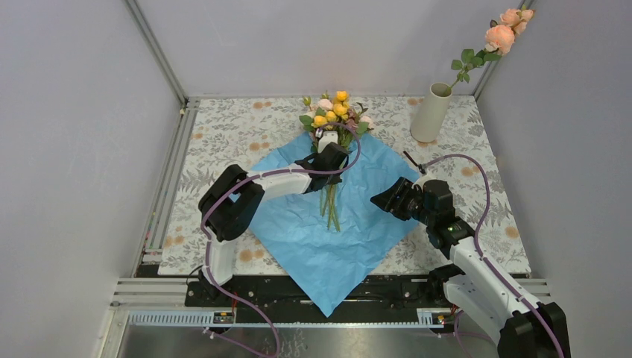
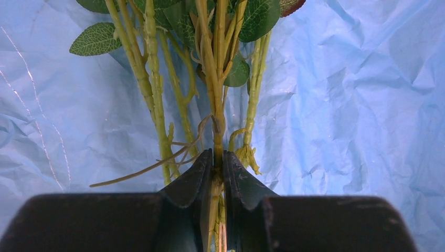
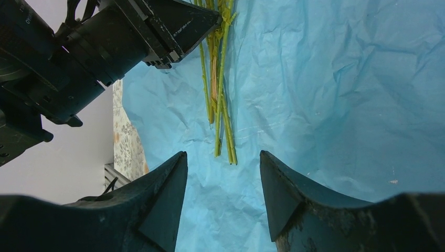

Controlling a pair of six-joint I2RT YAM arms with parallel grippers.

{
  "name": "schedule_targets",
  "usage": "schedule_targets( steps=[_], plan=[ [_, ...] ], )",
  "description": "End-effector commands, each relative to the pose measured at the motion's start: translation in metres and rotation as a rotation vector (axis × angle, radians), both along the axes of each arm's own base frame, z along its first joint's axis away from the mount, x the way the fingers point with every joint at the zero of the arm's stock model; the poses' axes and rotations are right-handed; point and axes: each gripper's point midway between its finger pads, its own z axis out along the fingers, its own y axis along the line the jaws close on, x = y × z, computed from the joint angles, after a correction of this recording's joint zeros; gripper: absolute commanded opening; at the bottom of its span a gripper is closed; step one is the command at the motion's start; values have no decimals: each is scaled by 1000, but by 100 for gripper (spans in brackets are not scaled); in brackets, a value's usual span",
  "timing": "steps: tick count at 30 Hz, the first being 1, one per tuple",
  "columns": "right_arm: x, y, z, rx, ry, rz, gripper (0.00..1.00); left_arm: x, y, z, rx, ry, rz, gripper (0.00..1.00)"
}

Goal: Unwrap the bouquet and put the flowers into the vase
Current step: Pick up the fake flower from the wrapping paper.

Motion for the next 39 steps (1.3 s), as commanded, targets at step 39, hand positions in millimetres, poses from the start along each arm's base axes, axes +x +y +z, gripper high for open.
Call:
schedule_targets(
  steps=[39],
  plan=[
    [-6, 3, 7, 9, -8, 27, 59, 14, 19, 151, -316, -281, 14, 0]
  ],
)
